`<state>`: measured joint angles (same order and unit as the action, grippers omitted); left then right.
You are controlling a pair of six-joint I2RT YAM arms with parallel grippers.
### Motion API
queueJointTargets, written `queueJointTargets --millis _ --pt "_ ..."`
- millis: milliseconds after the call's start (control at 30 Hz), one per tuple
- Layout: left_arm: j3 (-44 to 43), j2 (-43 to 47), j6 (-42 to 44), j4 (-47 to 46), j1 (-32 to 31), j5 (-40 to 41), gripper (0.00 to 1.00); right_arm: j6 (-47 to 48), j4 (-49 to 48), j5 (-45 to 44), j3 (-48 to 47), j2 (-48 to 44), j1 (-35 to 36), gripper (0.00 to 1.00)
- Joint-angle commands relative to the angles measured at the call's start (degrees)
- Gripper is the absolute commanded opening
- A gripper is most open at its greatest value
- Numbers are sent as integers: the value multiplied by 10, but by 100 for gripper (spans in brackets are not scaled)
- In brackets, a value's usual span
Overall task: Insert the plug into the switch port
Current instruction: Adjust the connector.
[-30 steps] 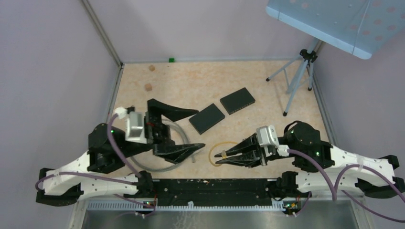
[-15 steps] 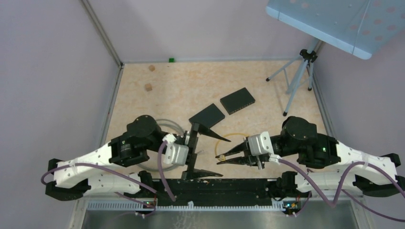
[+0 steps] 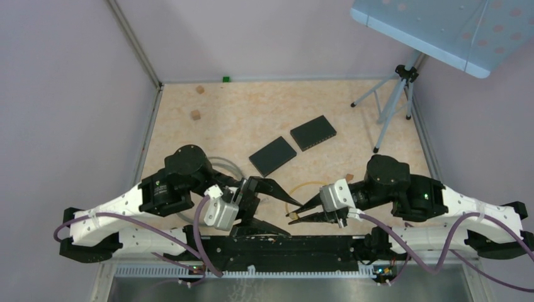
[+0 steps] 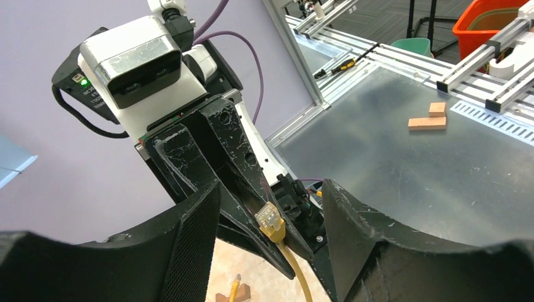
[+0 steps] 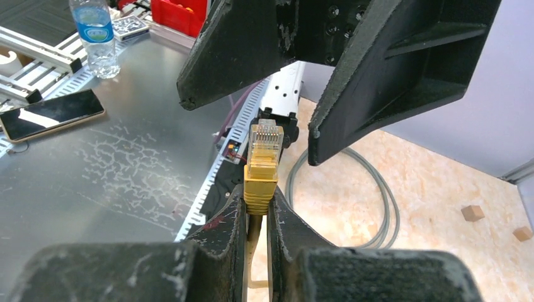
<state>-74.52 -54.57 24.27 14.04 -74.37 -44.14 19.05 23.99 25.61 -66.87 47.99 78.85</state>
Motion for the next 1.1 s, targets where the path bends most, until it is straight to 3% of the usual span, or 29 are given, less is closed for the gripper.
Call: queueJointTargets --millis 0,300,467,767,1067 --pt "-19 4 4 1 -2 -19 65 1 -7 21 -25 -7 0 0" --pt "-37 -28 23 38 -2 -44 58 -2 -10 45 -31 -3 0 0" --pt "-40 -31 24 41 -2 -47 38 -3 -14 45 -27 -4 0 0" --pt "-35 -26 24 44 -2 -32 37 -5 -23 50 -24 -7 0 0" --pt "-40 -31 33 66 -2 -27 13 -9 -31 54 -21 -9 0 0"
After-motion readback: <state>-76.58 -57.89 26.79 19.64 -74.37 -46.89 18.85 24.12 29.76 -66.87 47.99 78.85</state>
